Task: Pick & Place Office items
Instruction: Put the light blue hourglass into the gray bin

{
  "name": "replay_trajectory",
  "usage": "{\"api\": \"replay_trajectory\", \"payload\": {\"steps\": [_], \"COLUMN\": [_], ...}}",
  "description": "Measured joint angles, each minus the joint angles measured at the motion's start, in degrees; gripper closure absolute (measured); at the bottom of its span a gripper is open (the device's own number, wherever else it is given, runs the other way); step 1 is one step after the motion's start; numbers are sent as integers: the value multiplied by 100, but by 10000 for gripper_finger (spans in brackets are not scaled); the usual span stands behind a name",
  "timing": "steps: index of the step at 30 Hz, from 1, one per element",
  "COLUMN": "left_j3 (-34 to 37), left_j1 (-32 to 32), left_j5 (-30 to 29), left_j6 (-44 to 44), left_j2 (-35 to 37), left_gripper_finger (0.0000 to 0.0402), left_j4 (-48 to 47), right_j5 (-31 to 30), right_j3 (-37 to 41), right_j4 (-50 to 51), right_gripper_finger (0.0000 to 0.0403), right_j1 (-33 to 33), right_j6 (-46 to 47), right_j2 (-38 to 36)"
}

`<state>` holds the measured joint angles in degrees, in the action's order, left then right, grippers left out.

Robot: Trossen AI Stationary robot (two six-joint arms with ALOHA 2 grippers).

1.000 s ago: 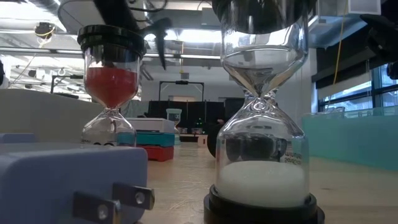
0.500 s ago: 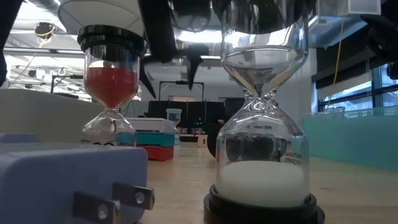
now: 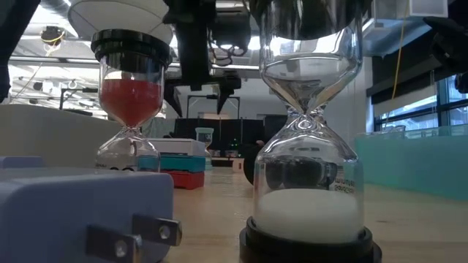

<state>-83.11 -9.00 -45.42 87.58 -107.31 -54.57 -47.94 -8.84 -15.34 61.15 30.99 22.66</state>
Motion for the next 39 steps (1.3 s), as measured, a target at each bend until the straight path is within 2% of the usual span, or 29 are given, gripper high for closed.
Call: {"api": "replay_trajectory", "payload": {"steps": [8,12,22,31,39], "left_j3": [118,120,120,120,120], "left_j1": [-532,-673,-697,-717,-786], "left_j5": [553,621,469,128,239], "left_j6": [-1031,-1184,-1190,-1528,-1417], "left_j2": [-1,-107,-625,-643,-778], "left_gripper_finger": [3,3,3,4,39], "left_j4": [623,698,1121,1115,1121], "right_j5": [0,0,0,0,0], "right_j3": [0,0,0,0,0], "right_j4": [-2,-1,2,-2,3], "right_gripper_finger": [3,3,3,3,3], "right_j1": [-1,2,2,-1,1], "right_j6": [0,1,2,1,2], "right_j2": [0,2,2,2,2]}}
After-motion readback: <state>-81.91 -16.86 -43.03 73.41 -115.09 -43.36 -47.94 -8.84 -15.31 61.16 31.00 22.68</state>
